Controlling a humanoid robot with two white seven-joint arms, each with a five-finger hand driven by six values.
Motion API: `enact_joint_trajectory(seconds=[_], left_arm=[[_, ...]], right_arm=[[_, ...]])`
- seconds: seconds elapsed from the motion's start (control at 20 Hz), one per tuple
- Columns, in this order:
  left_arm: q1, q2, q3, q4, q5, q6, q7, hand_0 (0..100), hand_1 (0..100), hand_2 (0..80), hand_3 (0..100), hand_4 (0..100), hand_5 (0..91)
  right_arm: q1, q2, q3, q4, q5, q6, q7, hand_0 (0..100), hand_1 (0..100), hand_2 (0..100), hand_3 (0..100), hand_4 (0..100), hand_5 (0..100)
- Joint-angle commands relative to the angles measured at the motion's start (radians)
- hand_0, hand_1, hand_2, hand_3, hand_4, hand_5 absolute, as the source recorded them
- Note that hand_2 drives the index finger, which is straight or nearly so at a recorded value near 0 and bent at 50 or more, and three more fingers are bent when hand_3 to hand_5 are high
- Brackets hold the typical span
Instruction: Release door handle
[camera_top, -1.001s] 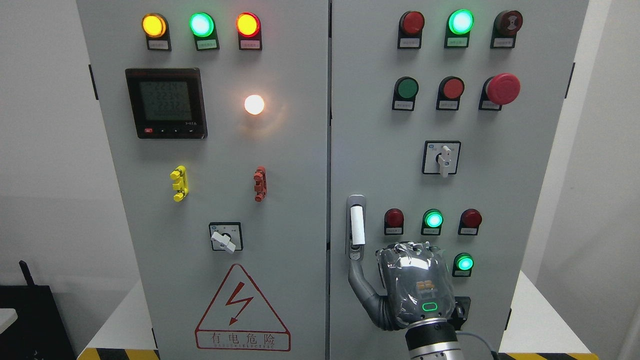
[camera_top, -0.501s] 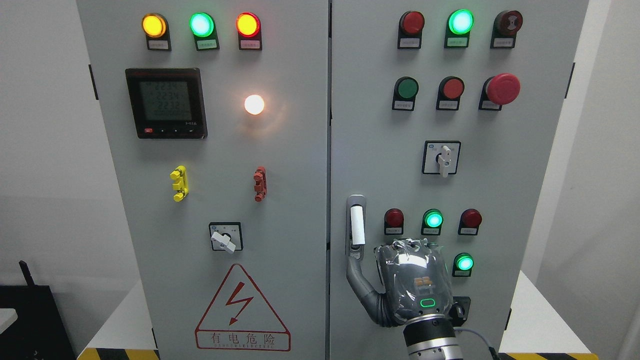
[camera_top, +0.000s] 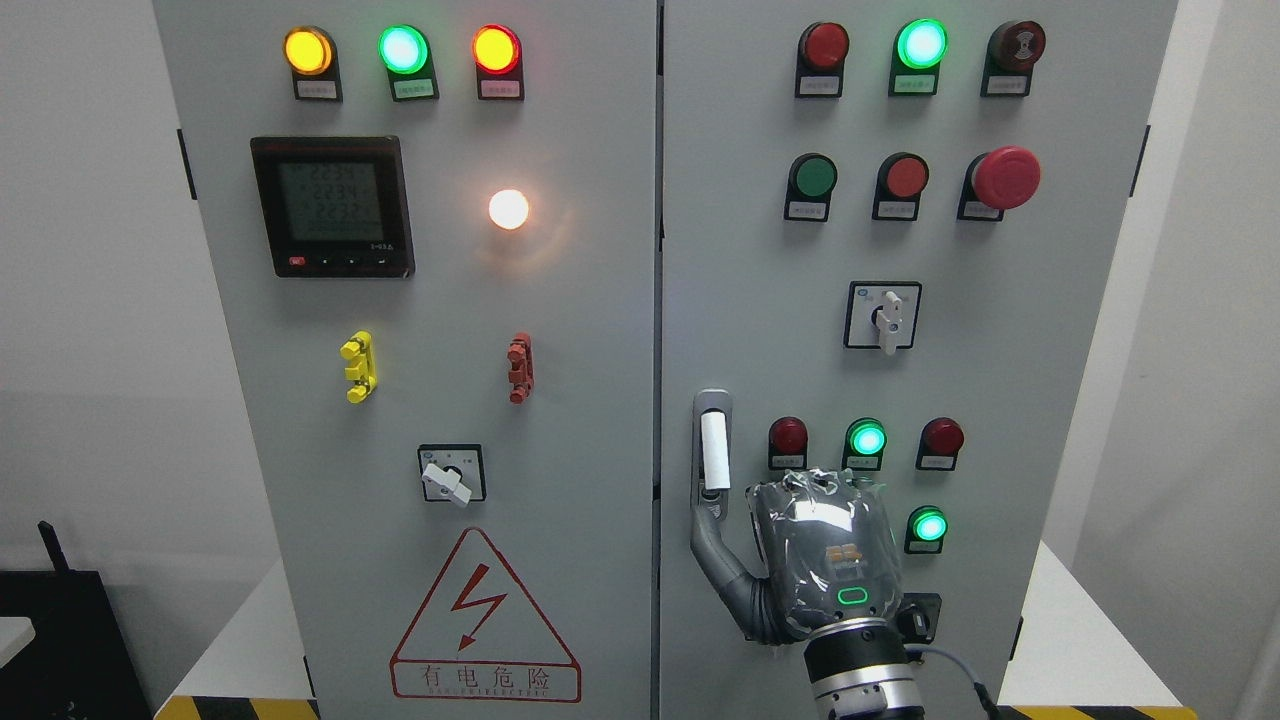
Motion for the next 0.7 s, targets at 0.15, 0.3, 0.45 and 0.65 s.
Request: enact_joint_trajectory(seconds=[0.15, 0.3, 0.45, 0.65], left_arm=[[0.0, 0.0, 0.0, -0.031, -0.001, 0.0, 0.001, 12, 39, 0.0, 0, 0, 0.0], [0.0, 0.0, 0.0, -0.031, -0.001, 0.0, 0.001, 12, 39, 0.0, 0, 0, 0.0], [0.0, 0.0, 0.0, -0.031, -0.001, 0.0, 0.001, 12, 39, 0.0, 0, 0, 0.0], [0.0, 0.0, 0.0, -0.031, 0.001, 0.0, 0.001, 12, 39, 0.0, 0, 0, 0.0]], right_arm=[[-0.011, 0.002, 0.0, 0.019, 0.0, 0.001, -0.001, 46, 0, 99, 100, 93, 92], [-0.014, 0.002, 0.0, 0.019, -0.001, 0.001, 0.001, 45, 0, 99, 100, 93, 92], [-0.017, 0.002, -0.002, 0.027, 0.0, 0.002, 0.001, 45, 0, 99, 100, 92, 91], [-0.019, 0.002, -0.002, 0.03, 0.0, 0.002, 0.001, 45, 0, 99, 100, 92, 91]])
